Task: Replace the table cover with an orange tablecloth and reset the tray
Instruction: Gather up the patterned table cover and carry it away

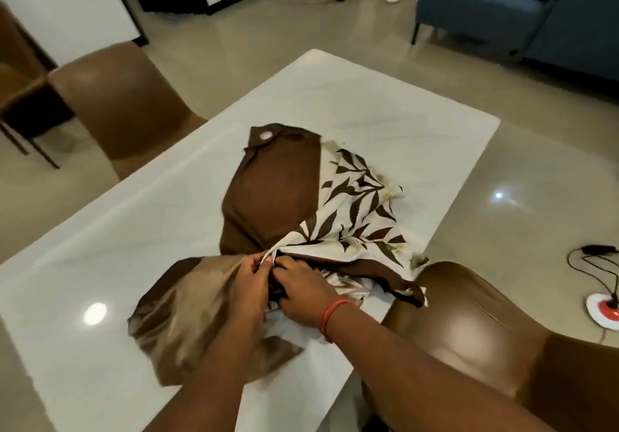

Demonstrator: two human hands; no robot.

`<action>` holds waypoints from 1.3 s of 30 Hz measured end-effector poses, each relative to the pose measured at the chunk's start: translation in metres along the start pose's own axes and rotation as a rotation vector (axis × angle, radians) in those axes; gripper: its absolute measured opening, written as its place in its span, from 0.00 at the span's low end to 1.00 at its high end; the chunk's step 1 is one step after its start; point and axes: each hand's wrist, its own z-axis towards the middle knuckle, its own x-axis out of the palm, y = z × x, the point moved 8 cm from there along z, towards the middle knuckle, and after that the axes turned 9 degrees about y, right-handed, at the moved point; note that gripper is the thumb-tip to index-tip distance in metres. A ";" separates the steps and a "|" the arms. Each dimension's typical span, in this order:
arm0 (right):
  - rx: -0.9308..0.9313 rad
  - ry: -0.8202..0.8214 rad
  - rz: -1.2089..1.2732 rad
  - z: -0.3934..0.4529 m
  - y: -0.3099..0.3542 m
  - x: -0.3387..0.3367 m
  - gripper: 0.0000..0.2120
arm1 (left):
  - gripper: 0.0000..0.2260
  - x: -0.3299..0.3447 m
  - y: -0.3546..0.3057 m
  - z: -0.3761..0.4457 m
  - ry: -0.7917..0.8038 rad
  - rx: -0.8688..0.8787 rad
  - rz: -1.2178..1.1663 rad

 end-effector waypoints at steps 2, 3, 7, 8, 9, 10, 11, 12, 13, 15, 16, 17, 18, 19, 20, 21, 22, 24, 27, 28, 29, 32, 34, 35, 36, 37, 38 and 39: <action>-0.049 0.019 -0.026 0.015 0.046 0.019 0.25 | 0.06 -0.052 0.003 -0.012 -0.110 0.023 0.001; -0.077 0.035 -0.037 0.022 0.070 0.029 0.25 | 0.07 -0.080 0.004 -0.019 -0.181 0.035 0.043; -0.169 0.154 -0.083 0.040 0.146 0.069 0.26 | 0.11 -0.174 0.016 -0.052 -0.448 0.040 0.214; -0.188 0.160 -0.103 0.042 0.160 0.076 0.26 | 0.10 -0.194 0.022 -0.059 -0.509 0.045 0.257; -0.202 0.138 -0.112 0.043 0.170 0.081 0.26 | 0.10 -0.212 0.029 -0.064 -0.568 0.036 0.315; -0.210 0.084 -0.120 0.043 0.175 0.080 0.26 | 0.10 -0.226 0.034 -0.069 -0.630 0.011 0.424; -0.210 0.020 -0.145 0.044 0.177 0.080 0.25 | 0.11 -0.239 0.042 -0.071 -0.676 -0.034 0.576; -0.198 -0.048 -0.186 0.044 0.176 0.079 0.26 | 0.10 -0.247 0.052 -0.072 -0.681 -0.080 0.724; -0.175 -0.104 -0.236 0.044 0.171 0.078 0.26 | 0.09 -0.253 0.063 -0.072 -0.653 -0.112 0.827; -0.126 -0.168 -0.320 0.043 0.159 0.080 0.29 | 0.09 -0.258 0.087 -0.069 -0.563 -0.168 0.904; -0.099 -0.156 -0.338 0.043 0.153 0.084 0.31 | 0.10 -0.259 0.098 -0.069 -0.516 -0.197 0.900; -0.066 -0.126 -0.340 0.045 0.146 0.088 0.33 | 0.12 -0.255 0.107 -0.067 -0.467 -0.218 0.903; -0.025 -0.088 -0.330 0.046 0.138 0.093 0.36 | 0.13 -0.250 0.111 -0.066 -0.425 -0.224 0.938; 0.022 -0.056 -0.309 0.048 0.131 0.097 0.39 | 0.13 -0.246 0.111 -0.064 -0.403 -0.208 0.989; 0.068 -0.029 -0.275 0.049 0.124 0.100 0.41 | 0.12 -0.242 0.108 -0.062 -0.396 -0.182 1.031; 0.109 -0.001 -0.232 0.050 0.117 0.104 0.43 | 0.10 -0.241 0.106 -0.061 -0.381 -0.162 1.031; 0.142 0.023 -0.183 0.052 0.112 0.108 0.45 | 0.09 -0.241 0.104 -0.059 -0.358 -0.154 0.981; 0.173 0.057 -0.067 0.053 0.100 0.115 0.49 | 0.07 -0.239 0.105 -0.052 -0.311 -0.156 0.871; 0.156 0.115 0.150 0.055 0.089 0.118 0.52 | 0.06 -0.224 0.101 -0.049 -0.201 -0.158 0.841; 0.142 0.140 0.178 0.055 0.084 0.117 0.52 | 0.06 -0.219 0.099 -0.049 -0.184 -0.155 0.801; 0.126 0.161 0.177 0.055 0.081 0.116 0.52 | 0.06 -0.215 0.095 -0.050 -0.170 -0.155 0.720; 0.093 0.197 0.211 0.058 0.073 0.108 0.53 | 0.07 -0.200 0.100 -0.041 -0.090 -0.204 0.391; 0.083 0.194 0.313 0.060 0.067 0.103 0.53 | 0.10 -0.175 0.108 -0.039 -0.005 -0.287 0.078; 0.070 0.204 0.375 0.061 0.067 0.103 0.54 | 0.12 -0.157 0.114 -0.041 0.038 -0.332 -0.147; 0.053 0.223 0.441 0.061 0.066 0.104 0.54 | 0.14 -0.136 0.121 -0.045 0.082 -0.392 -0.360; 0.038 0.252 0.498 0.060 0.067 0.106 0.53 | 0.16 -0.116 0.129 -0.052 0.113 -0.456 -0.519; 0.036 0.274 0.532 0.059 0.066 0.108 0.51 | 0.17 -0.099 0.140 -0.056 0.119 -0.520 -0.606; 0.057 0.284 0.534 0.058 0.063 0.109 0.48 | 0.19 -0.085 0.154 -0.059 0.110 -0.578 -0.643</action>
